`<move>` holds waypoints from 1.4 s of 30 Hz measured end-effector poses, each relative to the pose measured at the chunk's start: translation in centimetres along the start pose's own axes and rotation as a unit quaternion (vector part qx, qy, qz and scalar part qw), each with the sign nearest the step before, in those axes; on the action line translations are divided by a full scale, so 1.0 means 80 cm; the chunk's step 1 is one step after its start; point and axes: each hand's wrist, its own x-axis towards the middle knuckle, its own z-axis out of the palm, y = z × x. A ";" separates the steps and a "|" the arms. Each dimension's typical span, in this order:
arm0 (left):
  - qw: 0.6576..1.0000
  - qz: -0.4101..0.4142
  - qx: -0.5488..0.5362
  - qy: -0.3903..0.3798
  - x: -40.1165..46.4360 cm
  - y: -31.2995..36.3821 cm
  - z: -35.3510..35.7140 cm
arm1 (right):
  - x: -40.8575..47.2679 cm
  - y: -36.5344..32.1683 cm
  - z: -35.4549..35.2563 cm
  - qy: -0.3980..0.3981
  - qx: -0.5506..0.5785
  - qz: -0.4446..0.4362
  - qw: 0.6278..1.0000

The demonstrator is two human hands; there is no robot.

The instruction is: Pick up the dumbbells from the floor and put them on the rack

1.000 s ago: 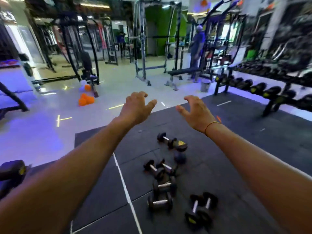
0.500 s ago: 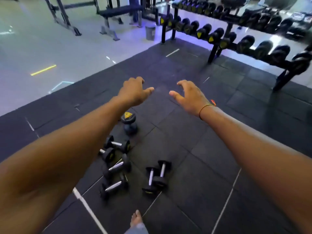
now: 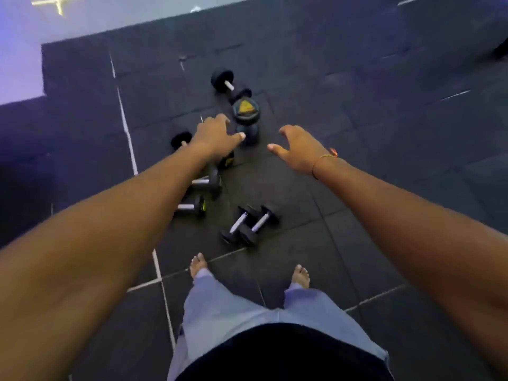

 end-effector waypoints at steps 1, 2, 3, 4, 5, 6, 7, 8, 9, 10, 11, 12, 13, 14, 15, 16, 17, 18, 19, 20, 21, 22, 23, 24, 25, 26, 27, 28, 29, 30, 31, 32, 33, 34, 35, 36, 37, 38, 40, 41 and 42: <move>1.000 -0.024 -0.012 -0.010 -0.013 -0.008 0.013 | 0.001 0.005 0.009 -0.031 -0.002 -0.006 1.000; 0.998 -0.046 -0.026 -0.014 -0.025 -0.018 0.025 | 0.007 0.009 0.019 -0.060 -0.007 -0.016 0.998; 0.997 -0.071 -0.032 -0.015 -0.034 -0.028 0.033 | 0.016 0.011 0.027 -0.085 -0.020 -0.029 0.996; 0.995 -0.095 -0.037 -0.012 -0.040 -0.038 0.038 | 0.027 0.011 0.034 -0.101 -0.032 -0.041 0.994; 0.992 -0.117 -0.045 -0.008 -0.044 -0.048 0.041 | 0.039 0.009 0.041 -0.112 -0.037 -0.049 0.992; 0.990 -0.134 -0.051 -0.004 -0.049 -0.061 0.045 | 0.051 0.006 0.049 -0.121 -0.041 -0.059 0.990; 0.987 -0.150 -0.059 -0.004 -0.053 -0.075 0.049 | 0.058 -0.001 0.058 -0.132 -0.045 -0.071 0.988; 0.983 -0.167 -0.074 -0.002 -0.059 -0.087 0.053 | 0.065 -0.009 0.069 -0.147 -0.052 -0.081 0.984; 0.978 -0.187 -0.094 0.003 -0.063 -0.100 0.056 | 0.070 -0.017 0.080 -0.163 -0.065 -0.091 0.980; 0.971 -0.209 -0.114 0.005 -0.066 -0.113 0.059 | 0.074 -0.025 0.090 -0.181 -0.079 -0.099 0.975; 0.964 -0.231 -0.131 0.000 -0.068 -0.127 0.062 | 0.077 -0.032 0.101 -0.200 -0.092 -0.104 0.970; 0.957 -0.252 -0.146 -0.005 -0.070 -0.140 0.065 | 0.080 -0.040 0.112 -0.220 -0.102 -0.114 0.964; 0.950 -0.270 -0.156 -0.004 -0.074 -0.154 0.066 | 0.084 -0.049 0.124 -0.241 -0.114 -0.132 0.955; 0.944 -0.289 -0.162 -0.001 -0.078 -0.166 0.067 | 0.089 -0.059 0.134 -0.257 -0.125 -0.152 0.946; 0.936 -0.308 -0.170 0.006 -0.083 -0.174 0.067 | 0.096 -0.067 0.142 -0.265 -0.131 -0.166 0.941; 0.927 -0.328 -0.180 0.017 -0.085 -0.182 0.069 | 0.102 -0.074 0.148 -0.271 -0.134 -0.177 0.936; 0.919 -0.346 -0.188 0.028 -0.088 -0.188 0.072 | 0.108 -0.080 0.154 -0.279 -0.138 -0.187 0.932; 0.911 -0.361 -0.197 0.035 -0.092 -0.192 0.074 | 0.113 -0.085 0.160 -0.291 -0.145 -0.198 0.925; 0.903 -0.373 -0.208 0.044 -0.097 -0.194 0.076 | 0.118 -0.090 0.165 -0.304 -0.155 -0.211 0.916; 0.894 -0.388 -0.220 0.051 -0.102 -0.198 0.081 | 0.124 -0.094 0.172 -0.317 -0.166 -0.225 0.906; 0.883 -0.403 -0.234 0.060 -0.107 -0.203 0.086 | 0.132 -0.097 0.180 -0.329 -0.179 -0.239 0.896; 0.868 -0.424 -0.248 0.068 -0.111 -0.207 0.094 | 0.140 -0.102 0.186 -0.340 -0.194 -0.254 0.885; 0.854 -0.444 -0.259 0.078 -0.114 -0.208 0.103 | 0.149 -0.105 0.192 -0.350 -0.208 -0.269 0.873; 0.840 -0.463 -0.269 0.084 -0.116 -0.206 0.111 | 0.160 -0.107 0.199 -0.359 -0.223 -0.286 0.860; 0.826 -0.480 -0.281 0.091 -0.118 -0.201 0.121 | 0.170 -0.108 0.205 -0.371 -0.237 -0.302 0.846; 0.809 -0.501 -0.292 0.097 -0.119 -0.197 0.132 | 0.178 -0.107 0.210 -0.383 -0.254 -0.320 0.829; 0.791 -0.521 -0.303 0.104 -0.121 -0.191 0.143 | 0.185 -0.106 0.217 -0.395 -0.275 -0.338 0.809; 0.772 -0.543 -0.310 0.112 -0.125 -0.184 0.154 | 0.189 -0.107 0.224 -0.409 -0.302 -0.359 0.783; 0.750 -0.567 -0.316 0.123 -0.129 -0.174 0.166 | 0.190 -0.108 0.231 -0.424 -0.331 -0.379 0.753; 0.729 -0.589 -0.322 0.132 -0.131 -0.164 0.178 | 0.190 -0.107 0.237 -0.435 -0.354 -0.398 0.726; 0.709 -0.608 -0.331 0.138 -0.131 -0.153 0.190 | 0.190 -0.105 0.242 -0.442 -0.368 -0.414 0.706; 0.687 -0.625 -0.343 0.142 -0.131 -0.143 0.202 | 0.188 -0.104 0.248 -0.446 -0.374 -0.433 0.688; 0.669 -0.637 -0.355 0.147 -0.132 -0.132 0.216 | 0.184 -0.102 0.254 -0.453 -0.374 -0.450 0.672; 0.653 -0.645 -0.367 0.152 -0.134 -0.121 0.229 | 0.178 -0.099 0.259 -0.462 -0.369 -0.464 0.659; 0.638 -0.654 -0.376 0.157 -0.138 -0.113 0.243 | 0.173 -0.096 0.265 -0.472 -0.368 -0.474 0.646; 0.622 -0.662 -0.386 0.160 -0.140 -0.106 0.257 | 0.170 -0.090 0.272 -0.481 -0.370 -0.480 0.633; 0.609 -0.668 -0.396 0.162 -0.140 -0.100 0.271 | 0.170 -0.084 0.279 -0.489 -0.378 -0.478 0.624; 0.596 -0.674 -0.406 0.164 -0.140 -0.096 0.288 | 0.172 -0.075 0.288 -0.493 -0.387 -0.474 0.618; 0.570 -0.687 -0.420 0.164 -0.137 -0.090 0.324 | 0.184 -0.059 0.315 -0.499 -0.398 -0.475 0.606; 0.559 -0.691 -0.428 0.164 -0.132 -0.089 0.345 | 0.193 -0.051 0.331 -0.498 -0.403 -0.476 0.603; 0.548 -0.695 -0.436 0.165 -0.123 -0.089 0.371 | 0.203 -0.041 0.349 -0.495 -0.406 -0.477 0.602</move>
